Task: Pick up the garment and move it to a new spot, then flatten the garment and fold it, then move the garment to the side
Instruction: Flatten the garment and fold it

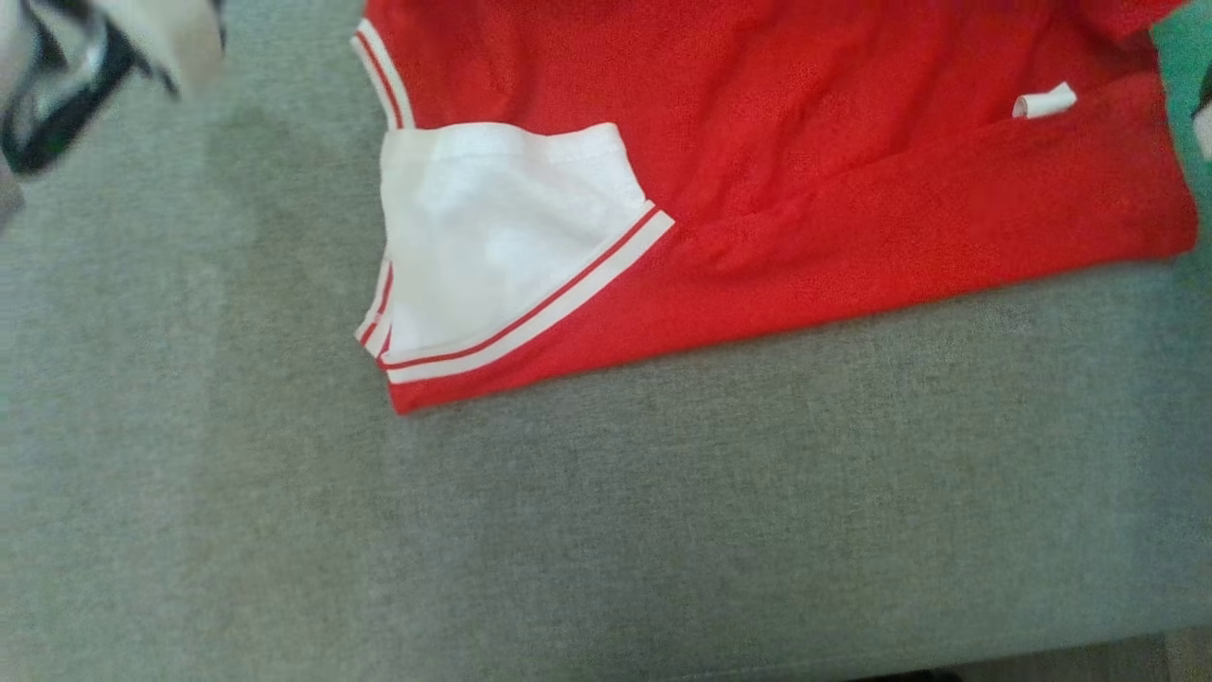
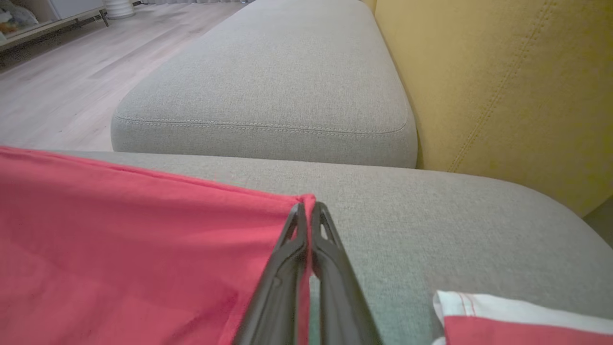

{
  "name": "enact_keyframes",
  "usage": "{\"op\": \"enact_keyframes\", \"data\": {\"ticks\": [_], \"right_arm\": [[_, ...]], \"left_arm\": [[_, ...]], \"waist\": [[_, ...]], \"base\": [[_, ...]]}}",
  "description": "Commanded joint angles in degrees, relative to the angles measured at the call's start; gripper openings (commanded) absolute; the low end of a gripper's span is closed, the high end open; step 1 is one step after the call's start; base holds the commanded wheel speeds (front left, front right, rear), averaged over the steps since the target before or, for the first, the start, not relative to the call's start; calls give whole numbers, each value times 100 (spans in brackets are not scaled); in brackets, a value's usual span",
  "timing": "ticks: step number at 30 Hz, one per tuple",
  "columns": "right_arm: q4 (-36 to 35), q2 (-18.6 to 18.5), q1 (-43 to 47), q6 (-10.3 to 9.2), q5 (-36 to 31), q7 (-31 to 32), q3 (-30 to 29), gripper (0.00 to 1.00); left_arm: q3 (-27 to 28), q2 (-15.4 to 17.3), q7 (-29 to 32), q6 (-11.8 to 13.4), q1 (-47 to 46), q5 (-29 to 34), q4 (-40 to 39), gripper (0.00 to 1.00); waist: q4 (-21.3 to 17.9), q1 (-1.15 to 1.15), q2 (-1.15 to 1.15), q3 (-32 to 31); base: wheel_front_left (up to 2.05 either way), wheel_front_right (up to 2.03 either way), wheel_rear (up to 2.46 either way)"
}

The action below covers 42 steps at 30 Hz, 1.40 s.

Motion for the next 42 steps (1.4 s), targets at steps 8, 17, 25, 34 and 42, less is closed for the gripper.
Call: {"op": "enact_keyframes", "data": {"ticks": [8, 17, 25, 34, 42], "right_arm": [[-358, -480, 1015, -4, 119, -289, -333, 0], [-697, -608, 1810, -4, 109, -411, -785, 0], [-1026, -516, 2569, -4, -92, -307, -1251, 4], [-1068, 21, 3171, -4, -661, -368, -1926, 100], [-1575, 690, 4147, -4, -1023, -593, -2872, 100]], "left_arm": [[172, 726, -326, 621, 928, 264, -1503, 0], [144, 1211, -252, 1353, 1916, 455, -2876, 0], [130, 1261, -151, 1779, 2725, 522, -3513, 0], [184, 630, -664, 2174, 3564, 65, -3170, 100], [1117, -207, -1137, 3235, 4569, 70, -2855, 100]], "waist": [[322, 0, 0, -331], [451, 0, 0, -470], [491, 0, 0, -552], [493, 0, 0, -689], [548, 0, 0, -1078]], "base": [[0, 0, 0], [0, 0, 0], [0, 0, 0], [0, 0, 0], [0, 0, 0]]}}
